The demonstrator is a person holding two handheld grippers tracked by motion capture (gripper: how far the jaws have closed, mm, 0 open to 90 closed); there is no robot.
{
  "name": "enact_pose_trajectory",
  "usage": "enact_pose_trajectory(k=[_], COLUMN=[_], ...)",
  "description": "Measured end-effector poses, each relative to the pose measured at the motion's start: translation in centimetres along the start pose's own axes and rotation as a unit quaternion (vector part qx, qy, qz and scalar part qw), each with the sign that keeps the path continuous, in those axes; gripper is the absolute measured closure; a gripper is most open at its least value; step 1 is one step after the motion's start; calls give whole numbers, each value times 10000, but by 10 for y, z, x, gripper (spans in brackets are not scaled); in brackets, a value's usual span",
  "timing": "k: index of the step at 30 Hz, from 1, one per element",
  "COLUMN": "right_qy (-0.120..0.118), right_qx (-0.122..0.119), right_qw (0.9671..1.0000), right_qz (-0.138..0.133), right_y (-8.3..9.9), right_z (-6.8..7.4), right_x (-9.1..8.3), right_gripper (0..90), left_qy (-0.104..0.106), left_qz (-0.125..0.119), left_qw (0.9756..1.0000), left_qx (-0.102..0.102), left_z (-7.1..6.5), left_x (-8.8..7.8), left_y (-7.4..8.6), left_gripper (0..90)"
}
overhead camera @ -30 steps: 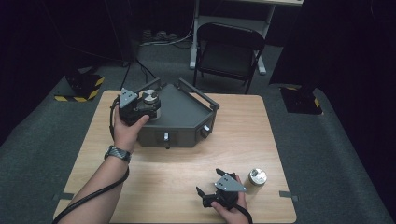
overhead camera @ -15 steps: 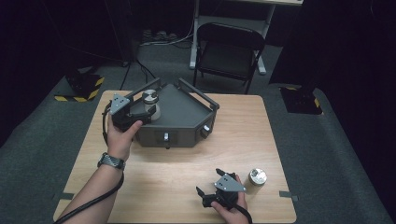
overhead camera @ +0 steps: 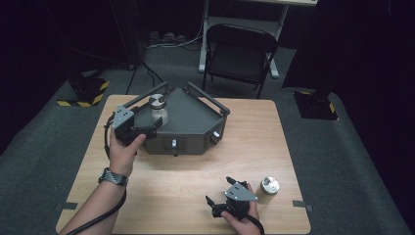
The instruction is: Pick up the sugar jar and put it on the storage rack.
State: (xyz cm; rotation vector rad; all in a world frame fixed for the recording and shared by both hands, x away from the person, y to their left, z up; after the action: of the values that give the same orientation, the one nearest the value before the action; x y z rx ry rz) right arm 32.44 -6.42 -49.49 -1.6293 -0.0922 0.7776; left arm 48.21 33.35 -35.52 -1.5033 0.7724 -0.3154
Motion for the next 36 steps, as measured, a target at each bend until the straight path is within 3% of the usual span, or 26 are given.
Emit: enact_pose_trajectory(k=[15, 27, 36], right_qy=[6, 16, 20], right_qx=[-14, -20, -44], right_qw=[10000, 10000, 10000], right_qz=[16, 17, 9], right_y=[0, 0, 0], right_z=[0, 1, 1], right_x=[0, 0, 0], right_gripper=[5, 5, 5], left_qy=[34, 92, 130], left_qz=[80, 122, 202], left_qw=[9999, 9999, 9997], left_qx=[98, -4, 36], left_z=[-12, -16, -24], left_x=[-22, -35, -43], left_y=[18, 40, 56], left_gripper=[5, 5, 5])
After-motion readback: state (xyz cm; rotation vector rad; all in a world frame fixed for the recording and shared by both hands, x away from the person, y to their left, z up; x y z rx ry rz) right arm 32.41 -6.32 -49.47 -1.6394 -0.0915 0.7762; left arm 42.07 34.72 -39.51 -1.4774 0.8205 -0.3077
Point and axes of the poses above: each handheld gripper's, and its own axes: x roughly forward along the jaws, y roughly out of its underside, z roughly to its left, the point moved 9 cm from there along x, roughly forward along the jaws, and after that the axes turned 9 degrees about y, right-handed, at the moved point
